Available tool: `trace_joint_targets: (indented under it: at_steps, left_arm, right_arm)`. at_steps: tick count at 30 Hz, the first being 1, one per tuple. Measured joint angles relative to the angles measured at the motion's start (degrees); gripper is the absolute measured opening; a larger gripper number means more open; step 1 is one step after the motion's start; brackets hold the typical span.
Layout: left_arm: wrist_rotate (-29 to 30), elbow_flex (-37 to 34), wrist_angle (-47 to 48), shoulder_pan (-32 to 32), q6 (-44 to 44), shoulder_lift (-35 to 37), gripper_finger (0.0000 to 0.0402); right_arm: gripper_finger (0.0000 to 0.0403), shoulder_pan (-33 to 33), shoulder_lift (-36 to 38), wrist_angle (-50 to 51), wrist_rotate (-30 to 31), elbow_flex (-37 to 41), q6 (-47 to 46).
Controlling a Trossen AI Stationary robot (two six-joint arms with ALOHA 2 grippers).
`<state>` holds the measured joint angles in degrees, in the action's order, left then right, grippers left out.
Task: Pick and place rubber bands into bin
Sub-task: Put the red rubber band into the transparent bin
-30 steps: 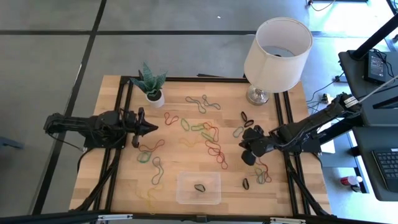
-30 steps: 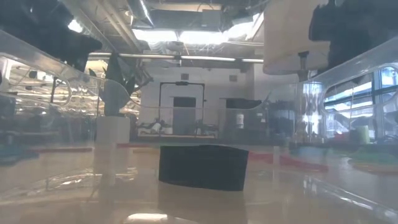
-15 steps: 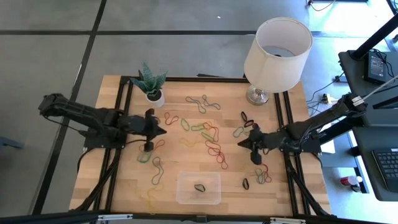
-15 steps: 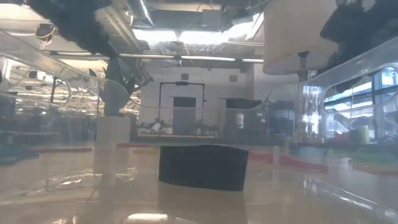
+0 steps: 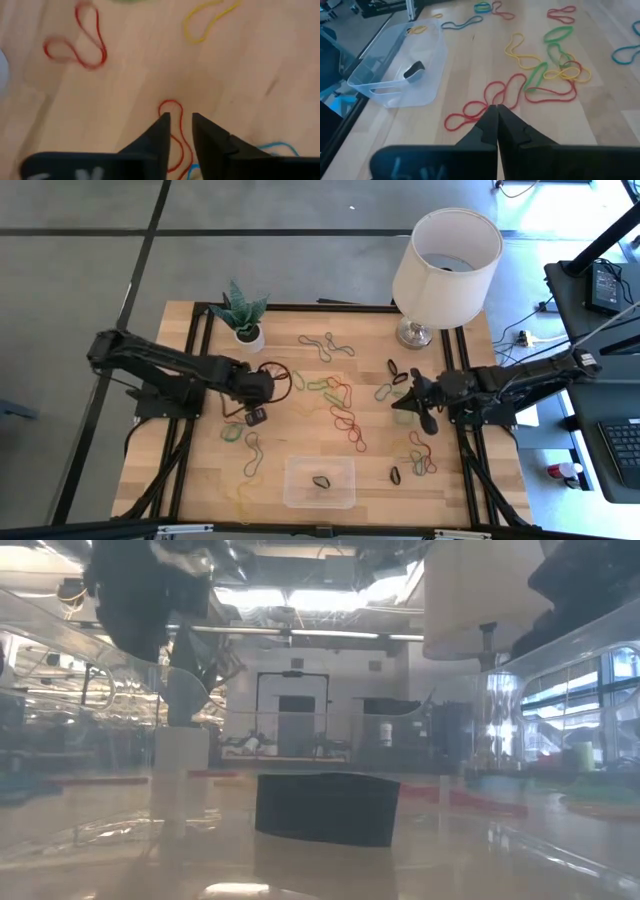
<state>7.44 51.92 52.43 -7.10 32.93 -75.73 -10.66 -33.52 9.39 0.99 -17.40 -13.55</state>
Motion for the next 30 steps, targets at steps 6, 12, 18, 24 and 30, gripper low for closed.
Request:
trace_joint_targets:
  at_steps: [6, 12, 18, 24, 30]
  left_arm:
    - [0.6, -0.5, 0.1, -1.2, 7.6, -9.1, 0.0133]
    - [5.9, -0.5, 0.1, -3.0, 14.2, -15.3, 0.0133]
    - [3.1, -1.0, -0.8, -3.1, 14.5, -19.1, 0.0105]
    - [1.4, -4.3, -6.6, -3.1, 14.9, -19.9, 0.0075]
    - [0.1, -5.3, -7.9, -3.3, 11.6, -18.1, 0.0009]
  right_arm:
    - [0.0000, 0.5, -0.1, 0.2, -2.4, 0.0, 0.3]
    - [0.0000, 0.5, -0.1, 0.2, -4.2, 0.0, -1.5]
    - [0.0000, 0.5, -0.1, 0.2, -5.7, 0.0, -2.7]
    - [0.0000, 0.5, -0.1, -0.2, -5.7, 0.0, -4.1]
    - [0.0006, 0.5, -0.1, -0.2, -5.6, 0.0, -5.7]
